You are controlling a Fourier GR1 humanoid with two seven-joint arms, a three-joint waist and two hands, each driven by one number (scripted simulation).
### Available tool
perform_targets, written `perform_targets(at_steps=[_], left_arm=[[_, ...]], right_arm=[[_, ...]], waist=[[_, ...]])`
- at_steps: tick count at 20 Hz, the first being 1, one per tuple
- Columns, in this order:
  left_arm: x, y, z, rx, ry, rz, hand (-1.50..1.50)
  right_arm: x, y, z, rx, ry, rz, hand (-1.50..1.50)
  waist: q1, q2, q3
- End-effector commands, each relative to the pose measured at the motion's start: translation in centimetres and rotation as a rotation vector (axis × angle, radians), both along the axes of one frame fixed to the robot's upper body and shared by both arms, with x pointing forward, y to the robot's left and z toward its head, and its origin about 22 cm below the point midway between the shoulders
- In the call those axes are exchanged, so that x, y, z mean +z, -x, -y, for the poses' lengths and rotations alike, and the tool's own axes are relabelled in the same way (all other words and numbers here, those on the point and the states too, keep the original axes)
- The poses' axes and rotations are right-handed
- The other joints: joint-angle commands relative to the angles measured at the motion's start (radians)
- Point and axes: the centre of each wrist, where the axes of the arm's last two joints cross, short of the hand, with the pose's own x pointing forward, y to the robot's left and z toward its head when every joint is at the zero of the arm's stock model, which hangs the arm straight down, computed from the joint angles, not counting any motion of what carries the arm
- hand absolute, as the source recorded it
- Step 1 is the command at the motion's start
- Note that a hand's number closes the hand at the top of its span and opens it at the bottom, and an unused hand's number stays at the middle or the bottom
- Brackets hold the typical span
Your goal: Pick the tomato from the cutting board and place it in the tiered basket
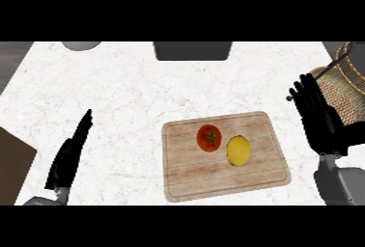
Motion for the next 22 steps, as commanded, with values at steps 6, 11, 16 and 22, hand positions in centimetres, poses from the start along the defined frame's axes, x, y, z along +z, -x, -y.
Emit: perform_targets(at_steps=[6,11,16,22], left_arm=[[6.7,-4.7,-3.7,0.093,-0.089,0.175,0.0],[7.0,-4.4,-3.1,0.056,-0.042,0.105,0.0],[4.8,-3.8,-3.2,0.085,-0.043,0.09,0.0],[5.0,-4.0,-3.2,0.076,-0.058,0.09,0.0]], right_arm=[[0.7,-0.9,-6.3,0.365,-0.166,0.275,1.5],[-5.4,2.6,-3.9,-0.222,0.152,-0.028,-1.5],[-1.6,5.3,-1.1,-0.129,0.216,0.042,-1.5],[2.1,3.1,0.7,0.169,0.645,-0.066,-1.5]], waist=[[0.032,0.003,0.019],[0.015,-0.002,0.016],[0.009,-0.003,0.016],[0.02,0.0,0.012]])
